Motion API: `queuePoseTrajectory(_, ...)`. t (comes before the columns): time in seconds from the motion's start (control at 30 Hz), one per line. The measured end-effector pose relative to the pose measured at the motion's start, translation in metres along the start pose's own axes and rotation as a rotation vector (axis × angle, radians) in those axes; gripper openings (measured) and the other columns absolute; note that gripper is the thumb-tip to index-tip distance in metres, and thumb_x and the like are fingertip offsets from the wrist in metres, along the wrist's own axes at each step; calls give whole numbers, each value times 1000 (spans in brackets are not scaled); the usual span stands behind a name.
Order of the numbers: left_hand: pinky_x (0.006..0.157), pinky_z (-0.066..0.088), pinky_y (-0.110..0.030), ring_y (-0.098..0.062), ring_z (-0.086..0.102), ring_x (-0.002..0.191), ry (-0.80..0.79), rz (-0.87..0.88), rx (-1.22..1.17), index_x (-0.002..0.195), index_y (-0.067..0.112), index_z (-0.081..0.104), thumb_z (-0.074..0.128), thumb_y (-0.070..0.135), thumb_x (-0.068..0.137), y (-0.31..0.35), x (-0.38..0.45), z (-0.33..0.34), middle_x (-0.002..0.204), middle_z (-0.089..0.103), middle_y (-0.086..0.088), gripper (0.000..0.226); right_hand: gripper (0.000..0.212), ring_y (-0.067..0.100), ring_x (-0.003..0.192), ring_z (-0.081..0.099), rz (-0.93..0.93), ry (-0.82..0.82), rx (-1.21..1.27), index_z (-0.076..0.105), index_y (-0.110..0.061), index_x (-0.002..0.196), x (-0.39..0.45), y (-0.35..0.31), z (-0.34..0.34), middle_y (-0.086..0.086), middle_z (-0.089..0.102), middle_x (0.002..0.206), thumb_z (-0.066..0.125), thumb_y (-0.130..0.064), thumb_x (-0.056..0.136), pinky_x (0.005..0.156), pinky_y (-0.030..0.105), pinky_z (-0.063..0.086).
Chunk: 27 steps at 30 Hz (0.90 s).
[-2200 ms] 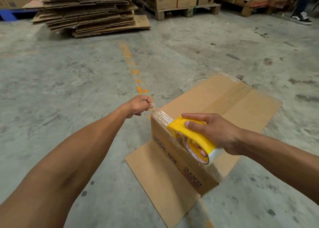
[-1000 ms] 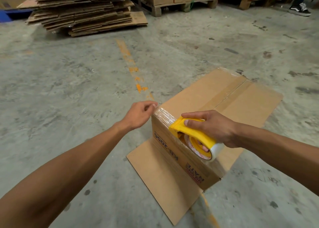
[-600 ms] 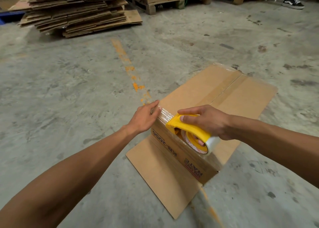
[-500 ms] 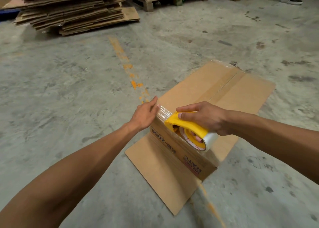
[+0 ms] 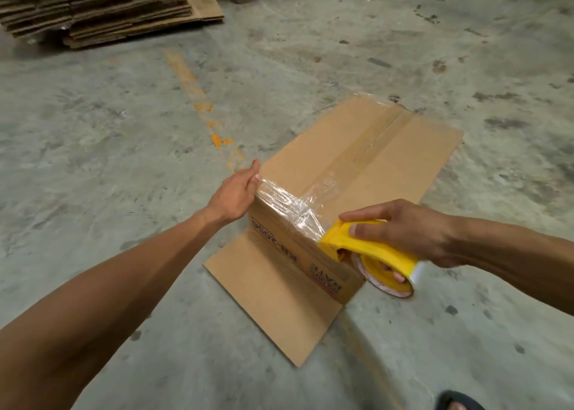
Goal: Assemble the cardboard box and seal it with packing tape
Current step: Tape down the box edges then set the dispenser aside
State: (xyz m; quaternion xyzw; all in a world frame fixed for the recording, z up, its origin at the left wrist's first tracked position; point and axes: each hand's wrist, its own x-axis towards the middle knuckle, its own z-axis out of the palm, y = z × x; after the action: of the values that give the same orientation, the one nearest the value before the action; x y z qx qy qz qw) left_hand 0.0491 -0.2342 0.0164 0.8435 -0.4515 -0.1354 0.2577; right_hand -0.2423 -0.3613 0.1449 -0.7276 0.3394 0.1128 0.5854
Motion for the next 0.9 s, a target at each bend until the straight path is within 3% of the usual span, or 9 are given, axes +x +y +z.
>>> queuePoseTrajectory(0.07,119,17,-49,-25,19,149,53,38,149,155,17,20,24,43,103,3,0,-2,160,24,-9,58,32,35,58,63,-14,33,-45,65,-27,125,3,1,2,29,69,111,64,-23,94,45,27,53)
queuePoseTrajectory(0.13,121,10,-52,-20,12,151,113,187,266,155,18,21,26,37,105,16,-6,-3,162,19,-5,54,28,48,82,66,-16,50,-62,67,-32,119,4,3,1,21,70,114,66,-26,92,50,26,56)
queuePoseTrajectory(0.27,123,0,-40,-13,3,150,-92,563,358,155,17,16,14,38,102,60,-31,10,162,12,-1,57,29,39,65,63,-16,27,-56,68,-31,120,4,3,-1,23,71,110,66,-25,92,48,29,56)
queuePoseTrajectory(0.4,123,0,-41,-15,-3,151,-143,649,486,156,13,9,9,38,101,64,-48,38,164,6,-4,61,30,52,102,63,-21,22,-75,67,-36,121,5,5,-2,6,72,107,66,-30,92,74,45,59)
queuePoseTrajectory(0.5,123,3,-40,-13,-2,151,-134,668,479,156,13,8,8,38,102,61,-48,39,164,6,-3,60,30,36,75,70,-18,35,-74,67,-34,122,6,5,-1,5,71,107,66,-29,92,58,35,58)
queuePoseTrajectory(0.57,123,2,-39,-11,-2,151,-132,657,461,156,14,9,10,37,103,62,-48,40,164,7,-2,58,32,25,54,62,-19,37,-60,66,-30,125,6,5,-1,12,71,110,65,-28,93,45,26,53)
queuePoseTrajectory(0.63,122,3,-38,-9,-1,151,-132,646,450,157,15,11,13,36,104,63,-48,41,164,8,0,57,33,28,52,59,-16,28,-32,65,-29,127,3,5,0,22,71,109,64,-27,94,43,26,53)
queuePoseTrajectory(0.77,122,7,-37,-8,3,151,-131,649,460,156,18,14,13,39,104,61,-45,38,164,11,3,56,36,22,42,57,-19,31,-23,62,-29,130,-4,6,1,24,73,94,62,-26,95,41,24,52)
queuePoseTrajectory(0.9,122,9,-37,-10,7,150,-135,666,469,156,17,17,10,42,103,61,-44,37,163,14,2,59,35,19,35,53,43,17,-30,64,-32,127,-38,26,-21,9,71,68,64,-25,93,38,22,48)
